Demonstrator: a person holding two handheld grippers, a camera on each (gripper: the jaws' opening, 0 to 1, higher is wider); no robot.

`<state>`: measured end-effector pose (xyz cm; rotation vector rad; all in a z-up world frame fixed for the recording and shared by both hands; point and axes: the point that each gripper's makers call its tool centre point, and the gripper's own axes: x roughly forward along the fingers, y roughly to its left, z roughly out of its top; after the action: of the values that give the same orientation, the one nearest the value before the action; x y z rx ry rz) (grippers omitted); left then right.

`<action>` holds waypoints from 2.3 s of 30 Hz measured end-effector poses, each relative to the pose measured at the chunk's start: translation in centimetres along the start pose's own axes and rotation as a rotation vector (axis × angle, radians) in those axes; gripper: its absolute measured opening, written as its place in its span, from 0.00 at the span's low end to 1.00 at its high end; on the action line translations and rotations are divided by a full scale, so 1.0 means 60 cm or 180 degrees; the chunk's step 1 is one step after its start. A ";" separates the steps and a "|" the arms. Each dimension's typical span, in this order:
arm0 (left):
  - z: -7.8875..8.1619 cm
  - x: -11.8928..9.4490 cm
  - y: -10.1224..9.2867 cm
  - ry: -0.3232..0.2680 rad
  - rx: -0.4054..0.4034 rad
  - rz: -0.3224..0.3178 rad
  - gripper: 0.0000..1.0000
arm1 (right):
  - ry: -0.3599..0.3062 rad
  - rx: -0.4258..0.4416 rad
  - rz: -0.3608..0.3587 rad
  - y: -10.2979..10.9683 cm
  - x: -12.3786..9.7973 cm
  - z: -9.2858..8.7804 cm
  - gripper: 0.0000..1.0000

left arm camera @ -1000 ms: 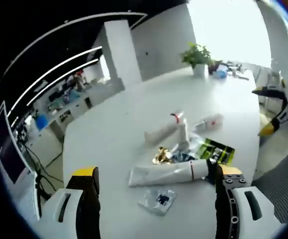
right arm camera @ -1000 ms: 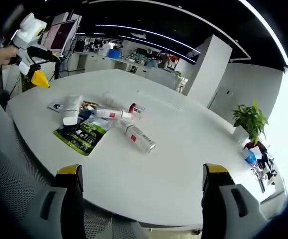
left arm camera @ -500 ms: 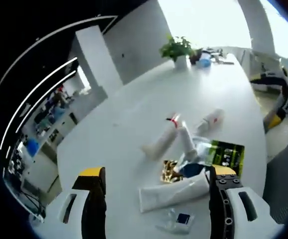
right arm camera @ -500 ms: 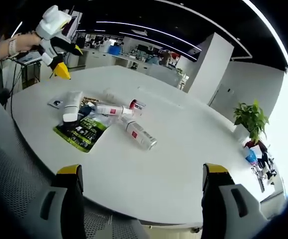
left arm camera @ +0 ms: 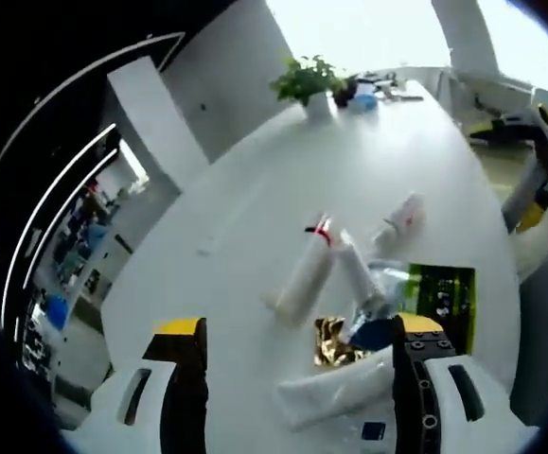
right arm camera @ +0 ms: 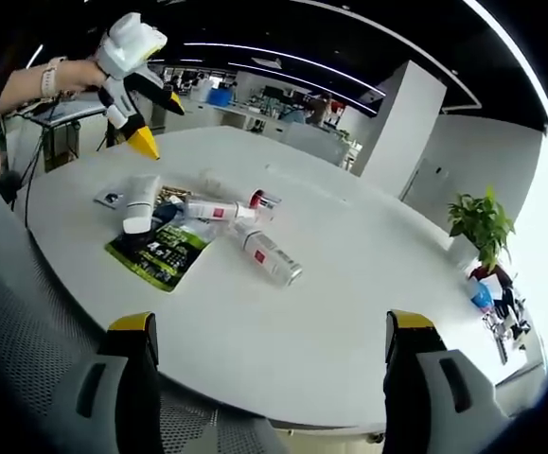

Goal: Arrange the skincare products in the storage area until every visible bottle or jar stands upright without overlapping.

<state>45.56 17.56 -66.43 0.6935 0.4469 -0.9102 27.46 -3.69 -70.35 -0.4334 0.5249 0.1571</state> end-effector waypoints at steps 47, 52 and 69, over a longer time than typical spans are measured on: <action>-0.012 0.149 0.041 0.0450 0.0201 -0.0462 0.69 | 0.0080 -0.0004 0.0034 0.003 0.003 -0.007 0.99; -0.013 0.162 0.043 0.0459 0.0203 -0.0509 0.68 | 0.0098 -0.0006 0.0034 0.003 0.004 -0.008 0.99; -0.017 0.209 0.010 0.0565 0.0103 -0.0985 0.64 | 0.0145 -0.0014 0.0032 0.003 0.004 -0.012 0.99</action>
<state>52.86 11.51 -74.70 0.7502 0.7124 -1.1533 27.32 -3.81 -71.10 -0.4395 0.5717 0.1583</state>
